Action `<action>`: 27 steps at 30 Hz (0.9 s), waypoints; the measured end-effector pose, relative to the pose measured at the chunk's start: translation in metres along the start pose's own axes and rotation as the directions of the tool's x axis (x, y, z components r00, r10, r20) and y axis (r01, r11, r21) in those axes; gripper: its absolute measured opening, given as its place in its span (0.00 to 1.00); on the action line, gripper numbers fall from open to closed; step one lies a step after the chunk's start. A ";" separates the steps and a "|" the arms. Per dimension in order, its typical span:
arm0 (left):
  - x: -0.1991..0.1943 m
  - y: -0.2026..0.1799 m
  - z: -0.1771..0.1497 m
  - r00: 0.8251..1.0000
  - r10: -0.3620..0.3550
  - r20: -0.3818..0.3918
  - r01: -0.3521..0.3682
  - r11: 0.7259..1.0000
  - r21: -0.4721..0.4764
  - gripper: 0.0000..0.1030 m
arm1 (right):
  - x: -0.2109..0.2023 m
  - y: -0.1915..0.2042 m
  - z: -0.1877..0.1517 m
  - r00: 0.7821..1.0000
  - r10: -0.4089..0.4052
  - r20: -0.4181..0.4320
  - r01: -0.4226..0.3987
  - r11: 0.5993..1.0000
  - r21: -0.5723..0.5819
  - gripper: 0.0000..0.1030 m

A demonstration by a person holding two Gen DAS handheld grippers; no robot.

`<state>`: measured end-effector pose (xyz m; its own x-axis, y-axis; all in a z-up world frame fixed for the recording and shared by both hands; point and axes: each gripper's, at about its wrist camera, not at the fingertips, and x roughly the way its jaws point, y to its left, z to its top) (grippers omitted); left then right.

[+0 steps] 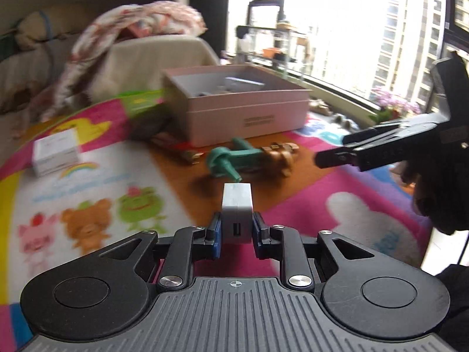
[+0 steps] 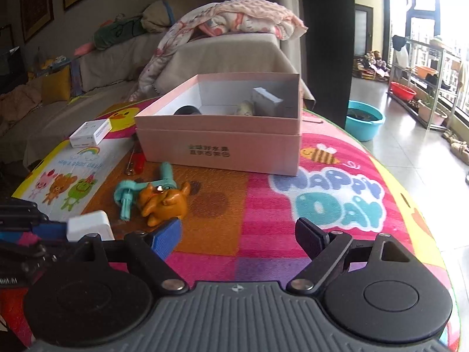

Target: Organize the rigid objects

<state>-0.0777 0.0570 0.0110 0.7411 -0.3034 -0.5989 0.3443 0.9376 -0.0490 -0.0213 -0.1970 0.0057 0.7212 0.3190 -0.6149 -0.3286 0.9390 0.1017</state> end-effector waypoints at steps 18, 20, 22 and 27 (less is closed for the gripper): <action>0.023 0.007 0.007 0.992 0.127 -0.014 -0.128 0.990 -0.060 0.30 | 0.043 0.052 0.024 0.994 0.086 -0.059 -0.091 0.992 -0.089 0.50; 0.021 0.008 0.007 0.993 0.119 -0.015 -0.119 0.992 -0.047 0.30 | 0.039 0.059 0.027 0.995 0.077 -0.060 -0.085 0.986 -0.144 0.50; 0.017 0.018 0.004 0.995 0.096 -0.012 -0.097 0.990 -0.100 0.24 | 0.033 0.067 0.036 0.997 0.064 -0.049 -0.072 0.979 -0.191 0.51; 0.003 0.049 -0.003 0.997 0.076 -0.001 -0.074 0.969 -0.235 0.24 | 0.034 0.101 0.087 0.981 0.192 -0.019 -0.192 0.960 -0.204 0.80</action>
<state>-0.0606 0.1027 0.0046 0.7644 -0.2313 -0.6018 0.1438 0.9711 -0.1907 0.0234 -0.0803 0.0629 0.6329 0.4907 -0.5989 -0.5782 0.8140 0.0559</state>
